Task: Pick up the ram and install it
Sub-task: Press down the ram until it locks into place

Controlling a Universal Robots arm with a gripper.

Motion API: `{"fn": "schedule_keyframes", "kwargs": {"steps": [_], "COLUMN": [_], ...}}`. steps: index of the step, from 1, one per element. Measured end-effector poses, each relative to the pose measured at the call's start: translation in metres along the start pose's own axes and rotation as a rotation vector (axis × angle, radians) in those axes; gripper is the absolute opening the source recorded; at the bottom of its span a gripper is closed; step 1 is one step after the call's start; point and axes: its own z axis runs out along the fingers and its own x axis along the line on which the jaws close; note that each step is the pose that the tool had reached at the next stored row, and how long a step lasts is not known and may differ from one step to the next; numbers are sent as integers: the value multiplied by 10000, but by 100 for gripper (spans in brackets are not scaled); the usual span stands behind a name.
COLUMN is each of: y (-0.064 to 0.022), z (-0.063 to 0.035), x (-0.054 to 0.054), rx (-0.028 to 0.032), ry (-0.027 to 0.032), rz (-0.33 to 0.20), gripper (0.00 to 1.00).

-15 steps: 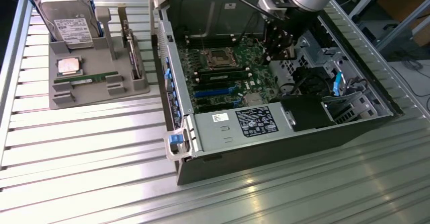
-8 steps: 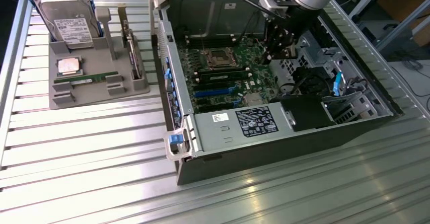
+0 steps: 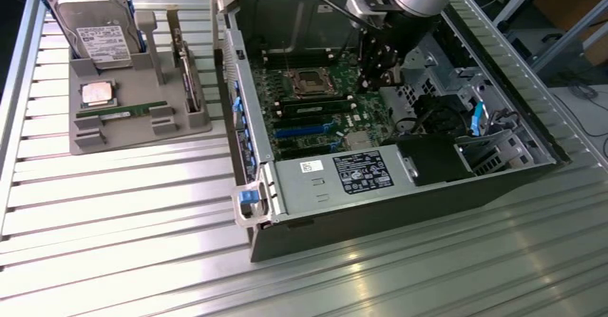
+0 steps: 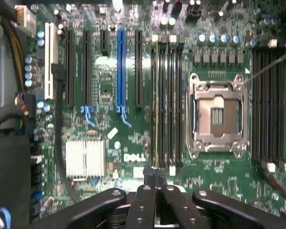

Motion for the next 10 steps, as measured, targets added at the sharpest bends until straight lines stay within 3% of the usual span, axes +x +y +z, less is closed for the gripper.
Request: {"fn": "schedule_keyframes", "kwargs": {"steps": [6, 10], "y": [-1, -1], "z": [86, 150], "x": [-75, -66], "rx": [0, 0], "ry": [-2, 1], "rz": [-3, -1], "gripper": [10, 10]}}
